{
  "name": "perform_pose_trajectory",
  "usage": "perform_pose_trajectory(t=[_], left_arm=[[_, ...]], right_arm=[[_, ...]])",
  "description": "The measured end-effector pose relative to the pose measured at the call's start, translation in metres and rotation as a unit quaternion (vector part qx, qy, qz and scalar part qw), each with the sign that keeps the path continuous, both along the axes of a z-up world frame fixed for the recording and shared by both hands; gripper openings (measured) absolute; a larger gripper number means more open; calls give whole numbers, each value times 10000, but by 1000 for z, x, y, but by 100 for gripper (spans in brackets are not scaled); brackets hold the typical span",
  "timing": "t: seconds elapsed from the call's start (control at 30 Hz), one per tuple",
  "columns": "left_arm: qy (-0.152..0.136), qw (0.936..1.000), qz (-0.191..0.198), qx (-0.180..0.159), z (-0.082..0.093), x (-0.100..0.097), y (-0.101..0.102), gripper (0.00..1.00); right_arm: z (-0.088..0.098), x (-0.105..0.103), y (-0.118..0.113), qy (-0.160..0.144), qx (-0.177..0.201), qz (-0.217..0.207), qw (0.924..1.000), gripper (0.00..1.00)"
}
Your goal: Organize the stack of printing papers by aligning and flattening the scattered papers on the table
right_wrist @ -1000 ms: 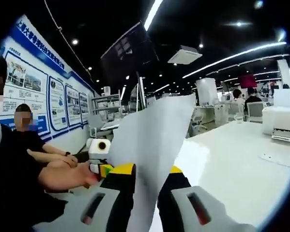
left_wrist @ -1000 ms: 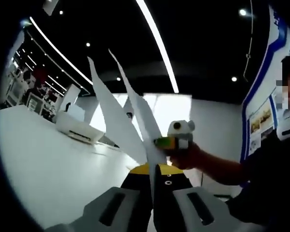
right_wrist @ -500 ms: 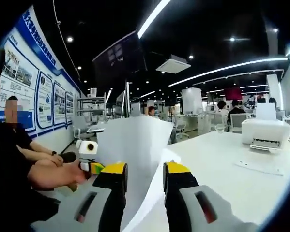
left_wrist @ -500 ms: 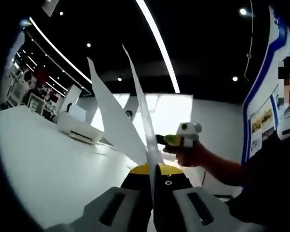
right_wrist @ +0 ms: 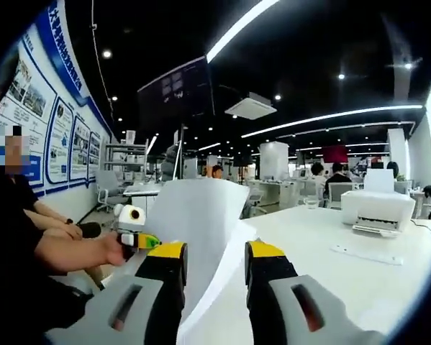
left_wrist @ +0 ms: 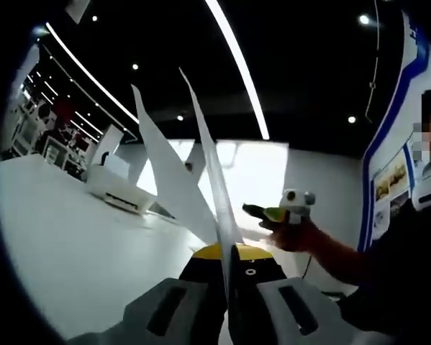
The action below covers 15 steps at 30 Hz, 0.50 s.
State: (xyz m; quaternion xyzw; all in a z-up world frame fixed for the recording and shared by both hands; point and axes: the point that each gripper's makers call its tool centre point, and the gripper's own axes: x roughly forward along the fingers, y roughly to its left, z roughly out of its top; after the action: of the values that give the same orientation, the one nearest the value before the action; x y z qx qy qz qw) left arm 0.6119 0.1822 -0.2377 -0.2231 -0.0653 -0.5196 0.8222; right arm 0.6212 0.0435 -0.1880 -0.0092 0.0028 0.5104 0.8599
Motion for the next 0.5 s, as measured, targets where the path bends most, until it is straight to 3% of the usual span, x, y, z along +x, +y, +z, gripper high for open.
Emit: perform_pose_trajectory(t=[0.5], left_arm=[[-1, 10000, 19, -47, 1, 0, 1, 6]], right_arm=[[-32, -12, -21, 101, -91, -301, 9995, 30]])
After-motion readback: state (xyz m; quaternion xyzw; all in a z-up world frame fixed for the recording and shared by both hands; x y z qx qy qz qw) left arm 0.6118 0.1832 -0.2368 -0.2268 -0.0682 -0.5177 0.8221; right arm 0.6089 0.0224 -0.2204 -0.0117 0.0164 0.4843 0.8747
